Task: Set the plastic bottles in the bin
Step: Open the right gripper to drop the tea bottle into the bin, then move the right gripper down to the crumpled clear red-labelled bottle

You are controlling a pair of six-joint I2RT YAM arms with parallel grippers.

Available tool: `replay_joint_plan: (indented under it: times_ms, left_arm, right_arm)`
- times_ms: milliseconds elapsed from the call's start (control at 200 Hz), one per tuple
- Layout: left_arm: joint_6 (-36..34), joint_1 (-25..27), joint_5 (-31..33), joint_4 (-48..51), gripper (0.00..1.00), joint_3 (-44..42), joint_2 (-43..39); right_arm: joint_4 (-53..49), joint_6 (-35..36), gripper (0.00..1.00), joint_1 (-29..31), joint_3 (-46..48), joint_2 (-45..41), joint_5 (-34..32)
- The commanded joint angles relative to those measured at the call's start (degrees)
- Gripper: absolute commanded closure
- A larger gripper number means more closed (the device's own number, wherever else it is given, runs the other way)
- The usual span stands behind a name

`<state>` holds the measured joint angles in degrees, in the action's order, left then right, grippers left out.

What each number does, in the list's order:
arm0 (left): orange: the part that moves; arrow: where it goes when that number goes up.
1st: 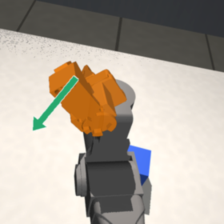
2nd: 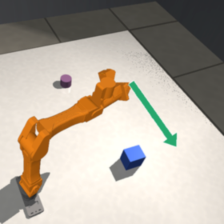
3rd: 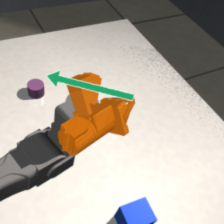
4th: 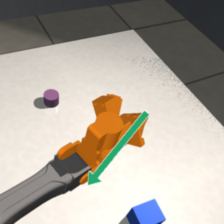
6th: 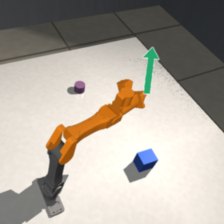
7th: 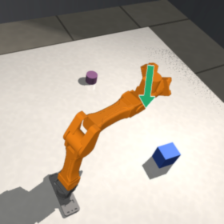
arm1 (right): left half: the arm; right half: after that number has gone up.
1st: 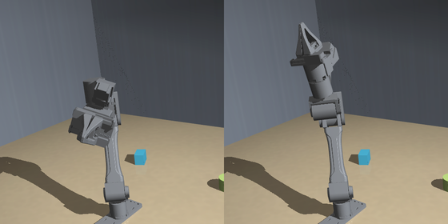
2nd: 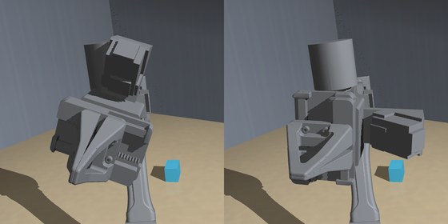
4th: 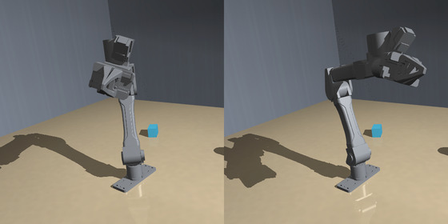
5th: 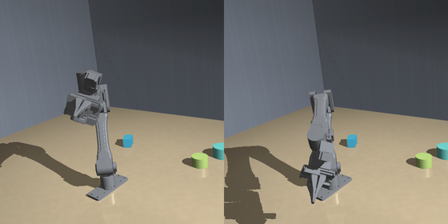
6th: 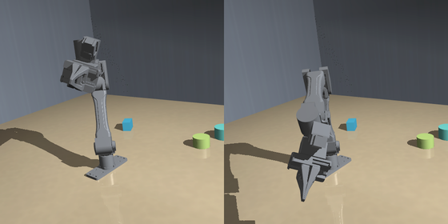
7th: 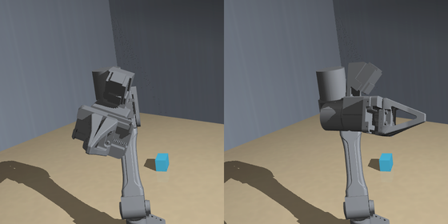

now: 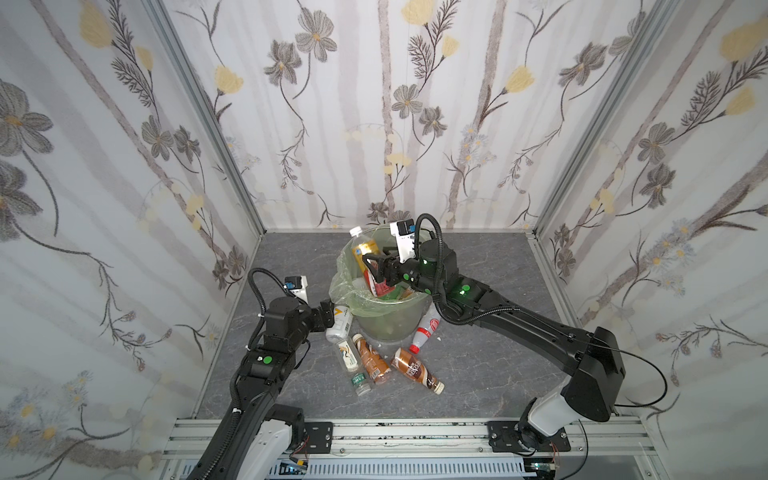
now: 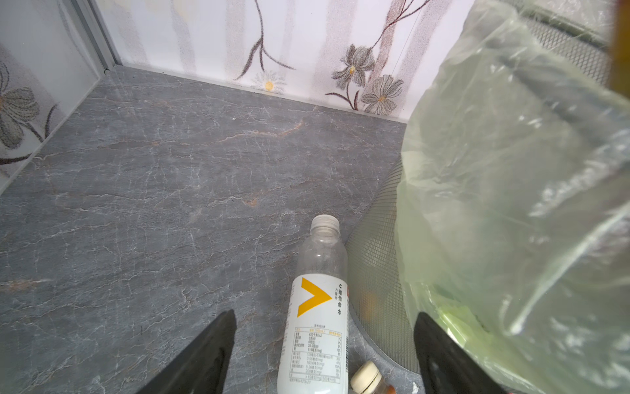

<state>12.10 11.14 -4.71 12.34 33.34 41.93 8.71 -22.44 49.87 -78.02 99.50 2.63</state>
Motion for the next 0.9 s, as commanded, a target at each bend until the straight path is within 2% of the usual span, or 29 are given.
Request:
replay_joint_plan:
  times_ms: [0, 435, 715, 900]
  left_arm:
    - [0.5, -0.06, 0.11, -0.35, 0.16, -0.12, 0.07]
    - [0.4, -0.02, -0.12, -0.32, 0.16, -0.03, 0.52]
    - [0.42, -0.06, -0.52, -0.3, 0.17, 0.07, 0.86]
    - [0.6, -0.04, -0.65, -0.34, 0.17, 0.05, 0.82]
  right_arm:
    - [0.44, 0.55, 0.17, 0.06, 0.56, -0.93, 0.85]
    - [-4.8, 5.09, 0.18, -0.49, 2.39, -7.61, -2.79]
    - [-6.51, 4.58, 0.19, -2.49, 11.89, -19.23, -8.08]
    - [-6.47, 0.95, 0.21, -9.27, 21.06, -27.24, -9.23]
